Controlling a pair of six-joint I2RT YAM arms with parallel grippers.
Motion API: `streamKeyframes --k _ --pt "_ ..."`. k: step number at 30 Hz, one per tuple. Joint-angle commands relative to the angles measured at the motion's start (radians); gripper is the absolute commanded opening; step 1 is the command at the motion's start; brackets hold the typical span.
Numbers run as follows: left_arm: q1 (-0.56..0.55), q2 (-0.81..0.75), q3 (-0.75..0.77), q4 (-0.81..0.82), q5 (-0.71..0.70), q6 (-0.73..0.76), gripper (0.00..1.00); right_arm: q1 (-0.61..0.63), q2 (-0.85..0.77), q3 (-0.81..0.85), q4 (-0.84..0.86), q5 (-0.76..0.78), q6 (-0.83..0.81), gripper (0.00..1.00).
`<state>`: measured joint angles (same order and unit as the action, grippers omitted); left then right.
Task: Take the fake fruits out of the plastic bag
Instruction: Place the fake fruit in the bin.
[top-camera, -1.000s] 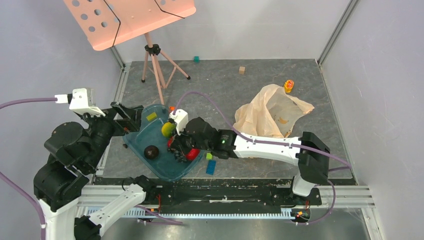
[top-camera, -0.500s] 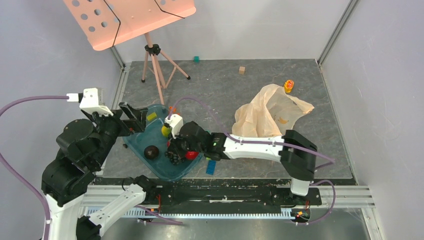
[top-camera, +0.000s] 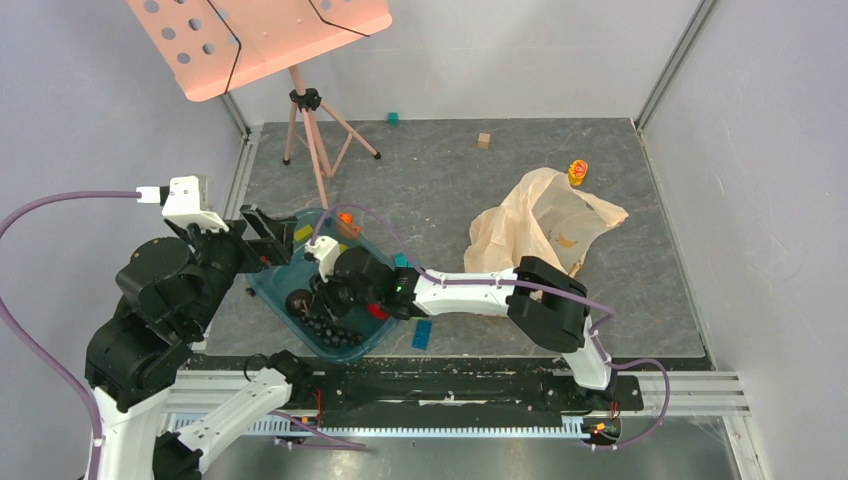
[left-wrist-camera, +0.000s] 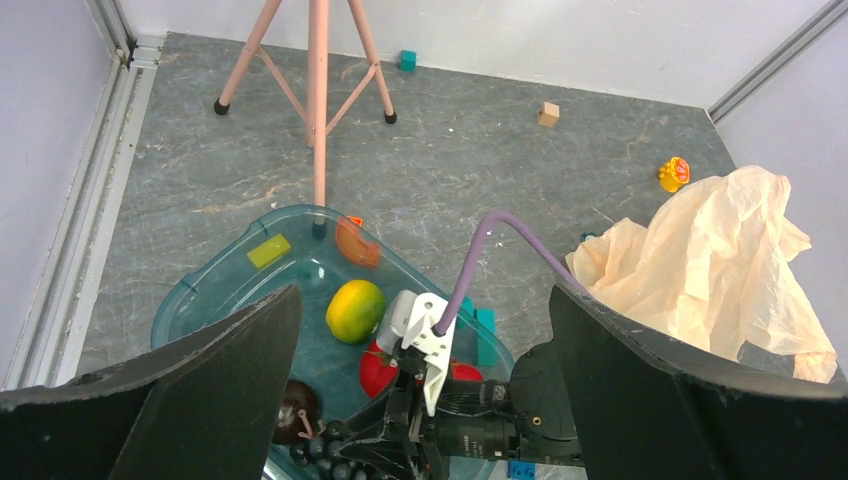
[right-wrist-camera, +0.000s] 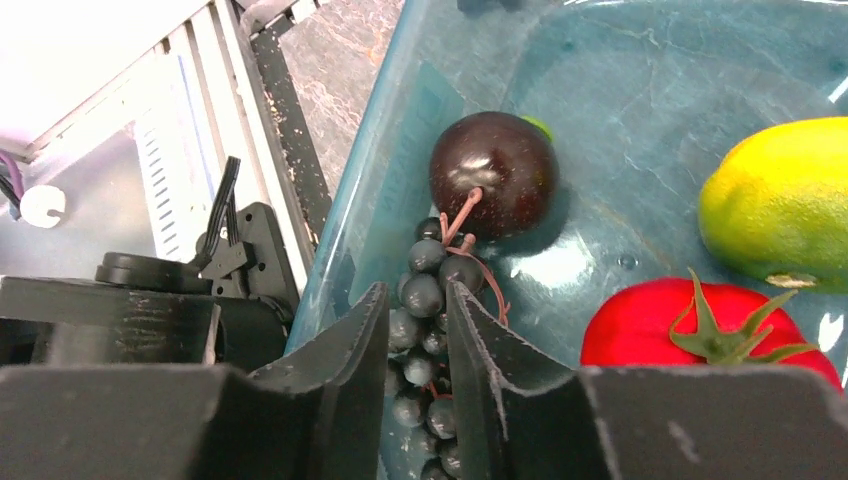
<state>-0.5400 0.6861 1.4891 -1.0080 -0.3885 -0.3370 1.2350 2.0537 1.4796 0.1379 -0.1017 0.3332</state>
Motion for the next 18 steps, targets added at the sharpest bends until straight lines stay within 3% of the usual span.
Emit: streamKeyframes --k 1,8,15,18 --pt "0.003 0.002 0.006 0.017 0.006 0.002 1.00 0.005 0.026 0.074 0.074 -0.015 -0.002 0.34" --pt "0.003 0.043 0.009 -0.011 0.021 0.015 1.00 -0.029 -0.045 0.044 0.079 0.048 0.005 0.45" --pt "0.003 0.063 -0.024 0.007 0.030 0.017 1.00 -0.175 -0.360 -0.288 0.194 0.095 0.067 0.51" --pt "0.003 0.058 -0.063 0.033 0.046 0.008 1.00 -0.235 -0.526 -0.427 0.184 0.159 0.055 0.61"
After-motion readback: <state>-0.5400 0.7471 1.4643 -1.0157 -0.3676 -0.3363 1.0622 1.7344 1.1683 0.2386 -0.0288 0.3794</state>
